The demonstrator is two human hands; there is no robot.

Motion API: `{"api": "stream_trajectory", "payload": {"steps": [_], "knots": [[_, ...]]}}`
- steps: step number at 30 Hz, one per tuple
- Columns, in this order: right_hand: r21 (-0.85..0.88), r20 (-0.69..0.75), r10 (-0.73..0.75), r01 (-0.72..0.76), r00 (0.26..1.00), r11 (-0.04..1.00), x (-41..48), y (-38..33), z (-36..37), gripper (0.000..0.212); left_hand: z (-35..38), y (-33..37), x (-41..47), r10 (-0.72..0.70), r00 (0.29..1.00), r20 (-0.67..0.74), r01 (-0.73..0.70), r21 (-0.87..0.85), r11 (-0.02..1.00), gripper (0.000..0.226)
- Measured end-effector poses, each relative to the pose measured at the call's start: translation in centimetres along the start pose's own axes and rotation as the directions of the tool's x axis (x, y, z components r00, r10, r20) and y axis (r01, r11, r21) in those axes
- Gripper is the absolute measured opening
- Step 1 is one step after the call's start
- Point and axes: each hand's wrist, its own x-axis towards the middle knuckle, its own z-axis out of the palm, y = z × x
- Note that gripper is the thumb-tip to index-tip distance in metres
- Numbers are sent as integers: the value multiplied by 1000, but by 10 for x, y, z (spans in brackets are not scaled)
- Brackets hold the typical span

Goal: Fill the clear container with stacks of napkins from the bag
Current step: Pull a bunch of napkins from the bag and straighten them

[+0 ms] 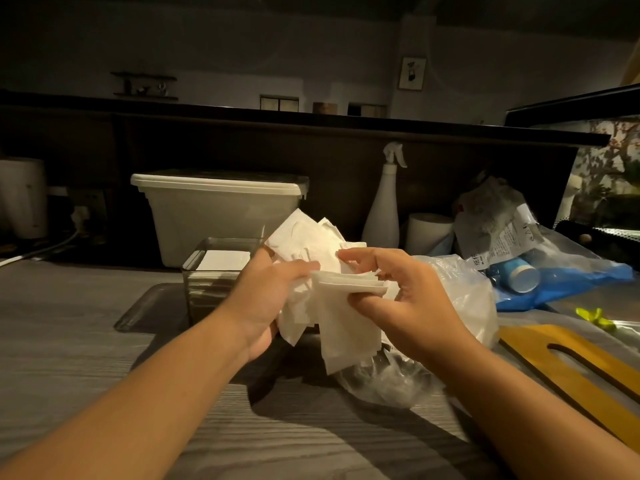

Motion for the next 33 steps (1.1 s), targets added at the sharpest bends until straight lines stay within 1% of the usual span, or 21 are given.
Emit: {"api": "stream_trajectory", "payload": {"steps": [2,4,5,7,10,17,19,22,25,27,28,30,33], "knots": [[-27,4,-10,10,1000,1000,0,-2,-1,31,1,-2,1,35,999,-17,-35,40,999,36],[-67,-12,-15,15,1000,998,2,-3,-3,20,0,-2,2,87,996,-36,-85,58,995,43],[-83,-33,-3,0,999,997,4,-3,-4,14,0,-2,3,123,992,-32,-120,83,989,46],[-89,-75,53,-60,996,994,7,-1,-5,10,0,-1,3,189,982,-6,-187,137,973,47],[-6,-81,133,-134,988,991,8,1,-5,11,1,0,2,225,974,41,-228,152,962,44],[233,-18,209,-199,978,952,7,0,-2,14,3,-3,2,264,961,78,-274,189,943,47],[272,-6,233,-223,972,936,7,0,-1,14,4,-4,1,268,960,79,-279,194,940,46],[300,-26,255,-236,966,924,6,-2,-1,21,5,-3,0,245,967,72,-253,142,957,45],[325,-83,260,-221,962,920,5,-5,1,35,5,-1,-1,188,980,69,-192,48,980,40],[334,-112,257,-207,960,920,5,-5,0,44,5,-1,-1,160,986,51,-162,21,987,38],[331,-112,250,-201,962,922,5,-5,0,43,5,-2,-1,155,987,44,-155,15,988,37],[321,-88,238,-199,967,926,4,-4,-1,33,6,-2,-1,156,987,38,-157,16,988,37],[360,-69,248,-208,966,909,3,-3,1,25,6,-2,-1,162,986,29,-163,22,986,37]]}}
